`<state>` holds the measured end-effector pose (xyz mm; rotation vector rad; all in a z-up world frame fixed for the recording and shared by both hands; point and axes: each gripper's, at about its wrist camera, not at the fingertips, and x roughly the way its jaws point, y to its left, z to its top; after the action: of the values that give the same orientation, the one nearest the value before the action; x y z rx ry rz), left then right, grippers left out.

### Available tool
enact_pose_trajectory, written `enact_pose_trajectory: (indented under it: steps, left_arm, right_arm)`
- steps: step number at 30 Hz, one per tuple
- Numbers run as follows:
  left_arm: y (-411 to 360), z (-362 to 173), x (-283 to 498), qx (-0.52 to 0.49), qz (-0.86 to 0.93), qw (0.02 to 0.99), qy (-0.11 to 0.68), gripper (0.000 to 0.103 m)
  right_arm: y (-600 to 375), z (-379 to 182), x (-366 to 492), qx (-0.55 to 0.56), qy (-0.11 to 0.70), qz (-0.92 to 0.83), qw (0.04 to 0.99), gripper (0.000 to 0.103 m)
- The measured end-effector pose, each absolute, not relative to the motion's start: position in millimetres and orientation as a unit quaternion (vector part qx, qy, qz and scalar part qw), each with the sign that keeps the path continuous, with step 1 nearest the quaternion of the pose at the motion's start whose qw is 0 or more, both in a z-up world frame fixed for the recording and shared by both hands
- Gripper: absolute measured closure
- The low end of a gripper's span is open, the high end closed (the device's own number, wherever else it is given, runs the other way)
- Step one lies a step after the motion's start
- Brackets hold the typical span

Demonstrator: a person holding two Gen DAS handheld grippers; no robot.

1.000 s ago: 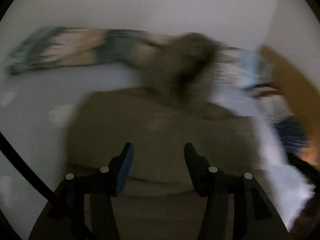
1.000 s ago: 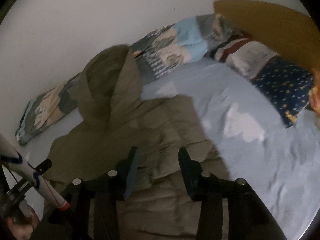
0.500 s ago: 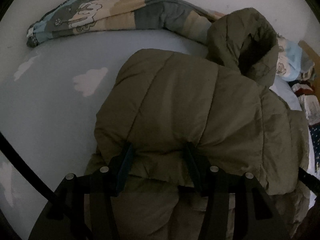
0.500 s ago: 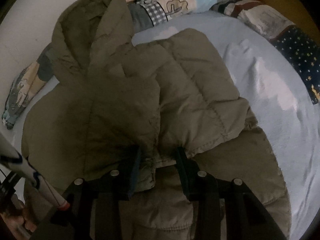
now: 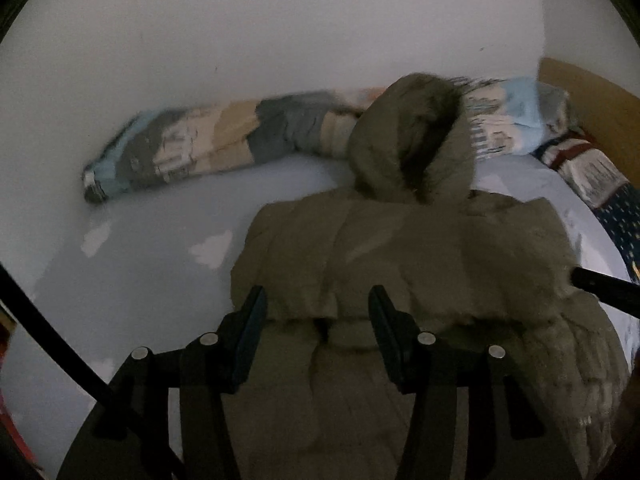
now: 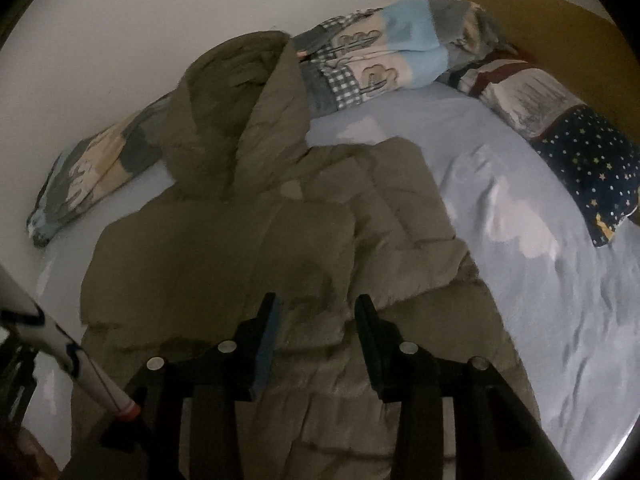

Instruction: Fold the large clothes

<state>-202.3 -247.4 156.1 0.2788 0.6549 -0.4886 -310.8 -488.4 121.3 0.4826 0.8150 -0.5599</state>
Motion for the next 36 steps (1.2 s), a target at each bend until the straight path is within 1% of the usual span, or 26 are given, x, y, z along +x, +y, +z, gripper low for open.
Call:
enact_pose_trajectory:
  steps: [6,12,19,24,29,32,34,35,36]
  left_arm:
    - [-222.8,156.5,-267.8,0.176,-0.237,0.903,0.311,0.051]
    - [-180.5,149.7,-320.8,0.178,-0.229,0.900,0.326,0.051]
    - [-148.2,117.2,-358.8,0.186,-0.218,0.888,0.360,0.051]
    - [-140.1,94.6,-363.8,0.201,-0.207,0.880,0.376,0.051]
    - [-136.9,62.6,-352.6,0.213,-0.195,0.856,0.430,0.051]
    - [-134.0,58.6,-353.3,0.213,-0.200,0.853,0.433,0.051]
    - [-126.1,65.4,-351.3,0.199,-0.207,0.857,0.428,0.051]
    - [-119.6,69.0,-347.8,0.186,-0.207,0.859,0.429,0.050]
    - [-112.0,72.3,-343.1,0.171,-0.205,0.862,0.431,0.046]
  right_arm:
    - [-446.6,122.0,-340.8,0.199,0.408,-0.237,0.859,0.061]
    - [-405.1,119.3,-399.1,0.195,0.417,-0.226,0.858,0.057]
    - [-371.9,95.2,-461.7,0.206,0.443,-0.226,0.843,0.057]
    - [-359.3,68.4,-485.5,0.194,0.474,-0.231,0.827,0.057]
    - [-361.7,46.7,-491.2,0.201,0.489,-0.228,0.818,0.054]
    - [-365.0,51.7,-496.4,0.212,0.479,-0.219,0.823,0.054]
    - [-372.8,62.5,-507.3,0.223,0.457,-0.220,0.833,0.053]
    - [-380.6,70.1,-514.9,0.226,0.443,-0.228,0.837,0.049]
    - [-388.4,76.2,-522.1,0.228,0.431,-0.239,0.839,0.046]
